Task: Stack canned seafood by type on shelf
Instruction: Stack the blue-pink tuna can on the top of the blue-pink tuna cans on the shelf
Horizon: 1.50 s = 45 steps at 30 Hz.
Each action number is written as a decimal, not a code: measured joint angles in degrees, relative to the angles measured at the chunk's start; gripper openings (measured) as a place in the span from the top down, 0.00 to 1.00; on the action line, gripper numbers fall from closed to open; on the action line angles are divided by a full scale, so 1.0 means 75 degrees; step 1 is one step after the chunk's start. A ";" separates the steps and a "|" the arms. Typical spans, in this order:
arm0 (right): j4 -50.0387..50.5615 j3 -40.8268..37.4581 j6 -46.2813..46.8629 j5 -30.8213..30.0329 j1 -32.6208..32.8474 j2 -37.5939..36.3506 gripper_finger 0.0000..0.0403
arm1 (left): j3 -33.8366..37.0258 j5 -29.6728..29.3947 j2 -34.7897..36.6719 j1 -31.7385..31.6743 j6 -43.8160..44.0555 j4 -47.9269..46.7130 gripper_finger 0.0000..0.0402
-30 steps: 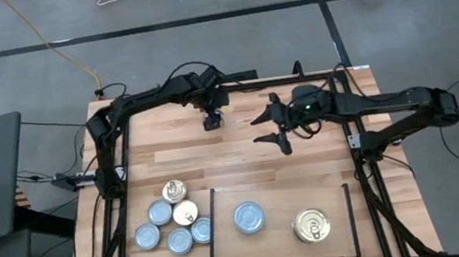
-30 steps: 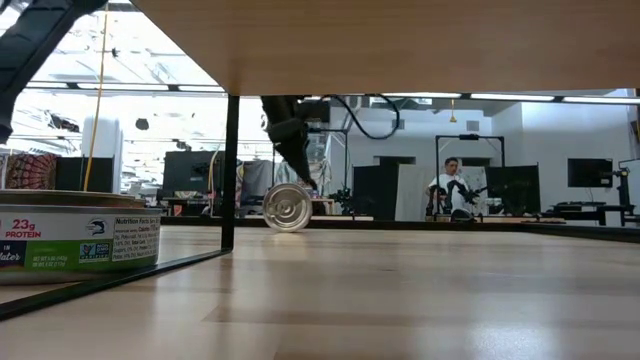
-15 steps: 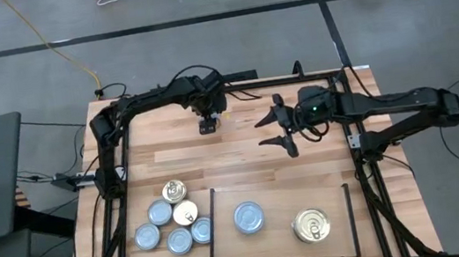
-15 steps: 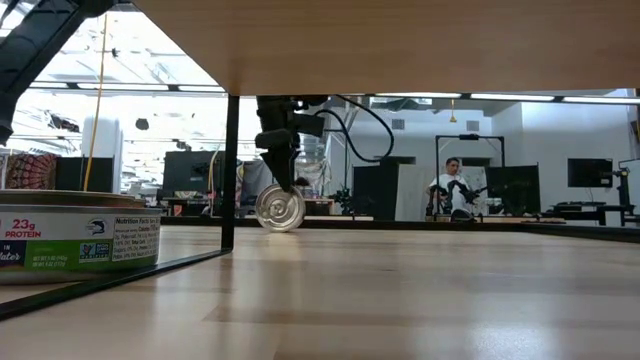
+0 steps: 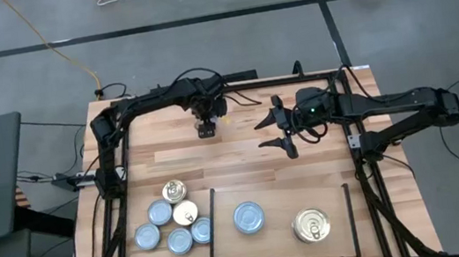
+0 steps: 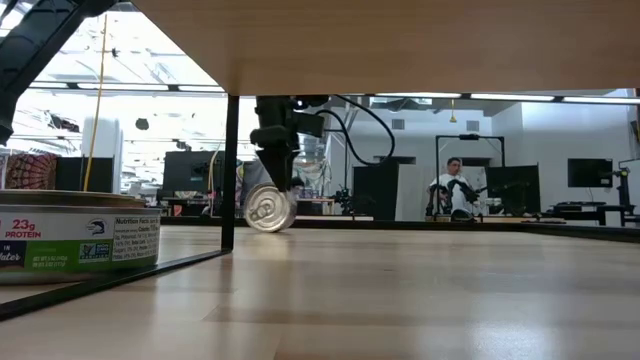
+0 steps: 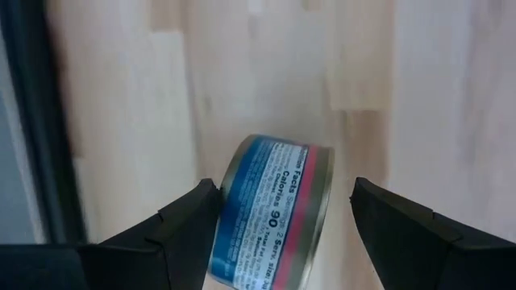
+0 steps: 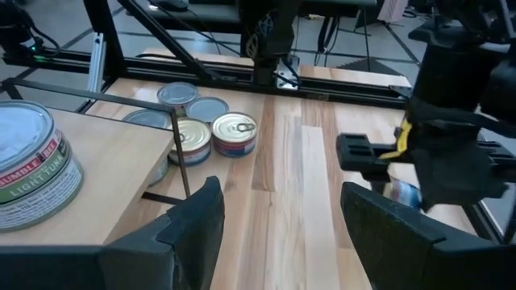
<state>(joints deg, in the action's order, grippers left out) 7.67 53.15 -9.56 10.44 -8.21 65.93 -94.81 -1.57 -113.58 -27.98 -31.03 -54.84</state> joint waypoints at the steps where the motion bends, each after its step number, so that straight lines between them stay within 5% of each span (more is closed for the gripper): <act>1: 0.0010 0.0000 0.0000 0.0000 0.0000 0.0000 0.31 | -0.0011 -0.0015 0.0000 0.0025 -0.0014 -0.0049 0.33; 19: 0.0065 0.0000 0.0003 0.0000 0.0000 0.0000 0.31 | -0.0016 -0.0035 0.0000 0.0155 0.0236 -0.1432 0.33; 29: 0.0072 -0.0003 0.0006 0.0002 0.0004 0.0000 0.31 | 0.0238 -0.0138 -0.0003 0.0512 -0.0637 -0.2199 0.33; 39: 0.0086 -0.0003 -0.0003 0.0003 0.0154 0.0000 0.31 | 0.1014 -0.1943 0.0003 0.1044 -0.0693 -0.2170 0.33; 45: 0.0086 -0.0003 0.0006 0.0003 0.0149 0.0000 0.31 | 0.1065 -0.2494 0.0003 0.1292 -0.0563 -0.2217 0.50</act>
<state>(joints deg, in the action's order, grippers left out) 8.31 53.12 -9.52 10.46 -7.09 65.93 -86.82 -20.27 -113.56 -18.29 -35.25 -71.47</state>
